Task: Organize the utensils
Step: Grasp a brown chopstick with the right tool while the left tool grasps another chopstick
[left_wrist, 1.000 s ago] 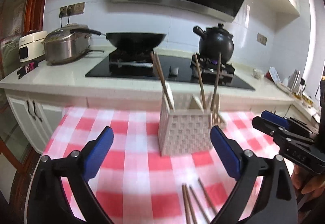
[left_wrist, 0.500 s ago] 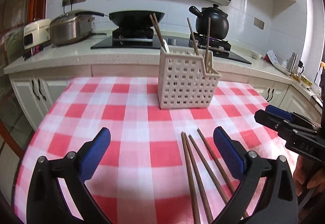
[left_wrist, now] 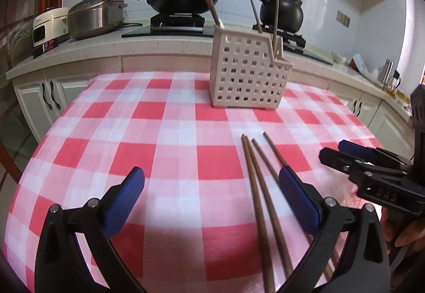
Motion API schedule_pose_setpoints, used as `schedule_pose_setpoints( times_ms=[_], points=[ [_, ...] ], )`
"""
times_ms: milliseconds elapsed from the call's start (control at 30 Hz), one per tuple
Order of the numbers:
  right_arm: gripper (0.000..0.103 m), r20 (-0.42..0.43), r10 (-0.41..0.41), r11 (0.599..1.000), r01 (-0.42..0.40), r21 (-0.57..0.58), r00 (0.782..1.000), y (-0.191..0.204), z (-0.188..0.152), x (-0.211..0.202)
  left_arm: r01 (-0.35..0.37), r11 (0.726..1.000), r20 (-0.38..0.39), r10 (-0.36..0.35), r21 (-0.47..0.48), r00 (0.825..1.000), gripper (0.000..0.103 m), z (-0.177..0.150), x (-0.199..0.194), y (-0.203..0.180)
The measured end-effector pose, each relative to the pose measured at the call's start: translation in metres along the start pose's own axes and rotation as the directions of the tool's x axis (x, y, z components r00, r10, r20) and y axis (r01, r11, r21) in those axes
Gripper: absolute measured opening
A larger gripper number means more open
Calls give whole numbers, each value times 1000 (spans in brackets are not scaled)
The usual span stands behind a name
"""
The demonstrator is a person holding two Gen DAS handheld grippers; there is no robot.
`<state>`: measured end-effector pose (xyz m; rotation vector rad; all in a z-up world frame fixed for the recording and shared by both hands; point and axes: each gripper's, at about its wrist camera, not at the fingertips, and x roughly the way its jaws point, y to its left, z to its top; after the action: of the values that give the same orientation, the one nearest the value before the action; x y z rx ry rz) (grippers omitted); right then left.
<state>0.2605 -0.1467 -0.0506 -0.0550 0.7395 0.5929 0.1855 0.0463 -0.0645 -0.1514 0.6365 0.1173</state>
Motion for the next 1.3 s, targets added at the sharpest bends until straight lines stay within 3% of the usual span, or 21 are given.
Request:
schedule_pose_setpoints(
  times_ms=[200,700,1000,1233,1300],
  points=[
    [58,-56,-26,999,23,-43,998,13,-3,21,-8,1000,-7,8,26,1000,98,-5,0,0],
    [43,-163,-91,992,76,-100,982,26,3,57,-3,1000,-48,2,-19,999,98,-10,11,13],
    [40,-168,-115,985,90,-148,979,37,8,67,-9,1000,-64,8,-9,998,98,-12,13,11],
    [9,-163,-122,980,92,-177,979,42,7,66,-19,1000,-90,19,-7,996,98,-13,17,10],
    [8,-161,-114,983,88,-159,980,36,5,62,-24,1000,-104,24,-3,994,98,-14,19,9]
  ],
)
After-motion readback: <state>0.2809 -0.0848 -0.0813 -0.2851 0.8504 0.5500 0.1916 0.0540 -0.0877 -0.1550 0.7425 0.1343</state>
